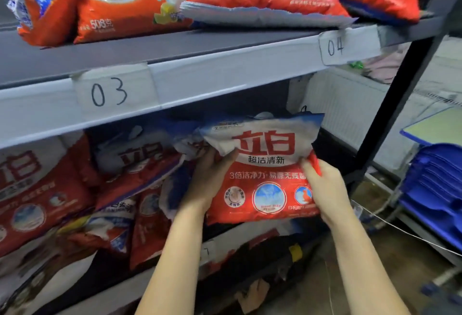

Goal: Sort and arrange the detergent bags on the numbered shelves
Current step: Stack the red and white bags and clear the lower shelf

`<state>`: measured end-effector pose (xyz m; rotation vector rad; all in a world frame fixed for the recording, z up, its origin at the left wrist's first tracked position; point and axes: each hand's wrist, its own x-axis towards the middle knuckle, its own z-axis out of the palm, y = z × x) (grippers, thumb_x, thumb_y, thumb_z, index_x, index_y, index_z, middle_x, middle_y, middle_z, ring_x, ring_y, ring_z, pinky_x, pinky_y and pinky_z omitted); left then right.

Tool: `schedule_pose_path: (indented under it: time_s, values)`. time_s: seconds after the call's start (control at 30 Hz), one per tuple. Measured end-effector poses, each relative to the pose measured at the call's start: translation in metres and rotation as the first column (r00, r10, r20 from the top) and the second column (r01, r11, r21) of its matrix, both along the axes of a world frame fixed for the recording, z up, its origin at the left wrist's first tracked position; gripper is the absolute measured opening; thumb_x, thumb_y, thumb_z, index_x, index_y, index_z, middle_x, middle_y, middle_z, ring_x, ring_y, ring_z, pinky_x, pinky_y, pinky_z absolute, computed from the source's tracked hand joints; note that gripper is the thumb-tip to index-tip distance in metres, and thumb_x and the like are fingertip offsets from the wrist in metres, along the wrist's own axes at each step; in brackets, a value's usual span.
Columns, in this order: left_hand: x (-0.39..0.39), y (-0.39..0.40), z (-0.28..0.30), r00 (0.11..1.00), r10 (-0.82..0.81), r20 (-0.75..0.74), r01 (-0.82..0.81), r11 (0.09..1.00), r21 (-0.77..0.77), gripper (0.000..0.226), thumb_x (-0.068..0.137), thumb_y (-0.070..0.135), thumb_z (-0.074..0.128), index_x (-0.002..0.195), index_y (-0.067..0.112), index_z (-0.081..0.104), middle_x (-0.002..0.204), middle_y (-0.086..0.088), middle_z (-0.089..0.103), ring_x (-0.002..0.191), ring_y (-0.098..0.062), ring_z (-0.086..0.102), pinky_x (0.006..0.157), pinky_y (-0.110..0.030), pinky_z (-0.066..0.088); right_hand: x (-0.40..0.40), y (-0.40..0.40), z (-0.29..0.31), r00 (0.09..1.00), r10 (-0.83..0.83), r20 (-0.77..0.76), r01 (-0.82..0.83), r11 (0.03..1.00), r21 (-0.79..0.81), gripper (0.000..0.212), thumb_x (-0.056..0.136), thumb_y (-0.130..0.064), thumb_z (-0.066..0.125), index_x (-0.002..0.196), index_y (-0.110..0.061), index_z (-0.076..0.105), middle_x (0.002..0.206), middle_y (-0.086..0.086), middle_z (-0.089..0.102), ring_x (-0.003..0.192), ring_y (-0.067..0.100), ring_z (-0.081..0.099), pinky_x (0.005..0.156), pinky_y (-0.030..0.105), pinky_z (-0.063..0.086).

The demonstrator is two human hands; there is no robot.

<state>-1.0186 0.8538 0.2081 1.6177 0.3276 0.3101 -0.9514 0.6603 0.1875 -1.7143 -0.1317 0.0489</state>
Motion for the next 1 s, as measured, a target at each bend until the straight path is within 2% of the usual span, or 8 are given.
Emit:
schedule_pose_path:
  time_s: [0.07,0.17,0.27,0.4,0.53,0.67,0.9,1.0]
  values:
    - [-0.009,-0.026,-0.001,0.998,-0.036,-0.048,0.035,0.999,-0.014,0.036,0.08,0.048,0.067,0.112,0.032,0.06,0.101,0.001,0.072,0.087,-0.018,0.071,0.082,-0.038,0.056,-0.021,-0.031,0.004,1.0,-0.025,0.004,0.025,1.0,0.007,0.024,0.092,-0.036,0.055,0.078,-0.018,0.064,0.078,0.007,0.072,0.068,0.021,0.07,0.069,0.036,0.054]
    - [-0.028,-0.067,0.008,0.988,-0.133,-0.077,0.134,0.991,0.011,0.027,0.088,0.043,0.062,0.106,0.023,0.063,0.093,-0.004,0.074,0.083,-0.022,0.072,0.079,-0.038,0.057,-0.049,-0.079,0.013,0.997,-0.071,0.014,0.07,0.997,0.008,0.021,0.093,-0.035,0.054,0.08,-0.02,0.063,0.081,0.006,0.072,0.071,0.022,0.07,0.072,0.038,0.055]
    - [-0.05,-0.111,0.027,0.969,-0.245,-0.004,0.245,0.968,-0.046,0.027,0.089,0.042,0.06,0.107,0.022,0.063,0.093,-0.003,0.075,0.084,-0.023,0.072,0.074,-0.034,0.058,-0.08,-0.12,0.031,0.989,-0.131,0.066,0.127,0.99,0.055,0.02,0.093,-0.032,0.053,0.079,-0.02,0.062,0.073,0.001,0.072,0.059,0.01,0.069,0.061,0.028,0.054]
    - [-0.062,-0.146,0.063,0.968,-0.211,0.136,0.203,0.977,0.065,0.031,0.085,0.052,0.061,0.101,0.026,0.066,0.092,0.005,0.075,0.084,-0.014,0.072,0.077,-0.031,0.056,-0.104,-0.153,0.069,0.952,-0.23,0.202,0.206,0.969,0.133,0.026,0.093,-0.03,0.054,0.072,-0.017,0.06,0.057,-0.008,0.067,0.05,0.003,0.061,0.051,0.02,0.049]
    - [-0.06,-0.147,0.13,0.936,-0.12,0.33,0.063,0.982,0.178,0.024,0.089,0.047,0.057,0.094,0.026,0.066,0.09,0.009,0.073,0.087,-0.007,0.069,0.081,-0.027,0.053,-0.102,-0.155,0.12,0.925,-0.244,0.291,0.168,0.95,0.262,0.024,0.092,-0.032,0.057,0.072,-0.02,0.062,0.061,-0.009,0.069,0.055,0.006,0.064,0.058,0.027,0.053]
    - [-0.04,-0.122,0.207,0.812,-0.069,0.58,-0.157,0.931,0.33,0.027,0.09,0.041,0.053,0.106,0.021,0.062,0.105,0.003,0.069,0.099,-0.011,0.064,0.09,-0.033,0.05,-0.08,-0.125,0.187,0.892,-0.225,0.392,0.075,0.929,0.363,0.023,0.093,-0.026,0.055,0.072,-0.018,0.059,0.058,-0.009,0.067,0.055,0.006,0.063,0.057,0.027,0.054]
    - [0.043,-0.039,0.322,0.784,0.043,0.619,-0.446,0.733,0.514,0.038,0.096,0.038,0.048,0.116,0.008,0.063,0.117,-0.007,0.066,0.109,-0.022,0.061,0.093,-0.035,0.047,-0.007,-0.035,0.282,0.875,-0.156,0.459,-0.058,0.906,0.419,0.027,0.096,-0.023,0.046,0.072,-0.018,0.055,0.062,-0.006,0.065,0.056,0.008,0.063,0.052,0.021,0.052]
    - [0.083,-0.004,0.358,0.775,0.143,0.616,-0.551,0.629,0.548,0.044,0.097,0.042,0.044,0.122,0.009,0.057,0.124,-0.008,0.061,0.117,-0.024,0.055,0.092,-0.029,0.043,0.04,0.014,0.317,0.867,-0.198,0.458,-0.011,0.91,0.414,0.031,0.095,-0.02,0.042,0.064,-0.017,0.045,0.066,0.001,0.05,0.058,0.013,0.049,0.059,0.027,0.044]
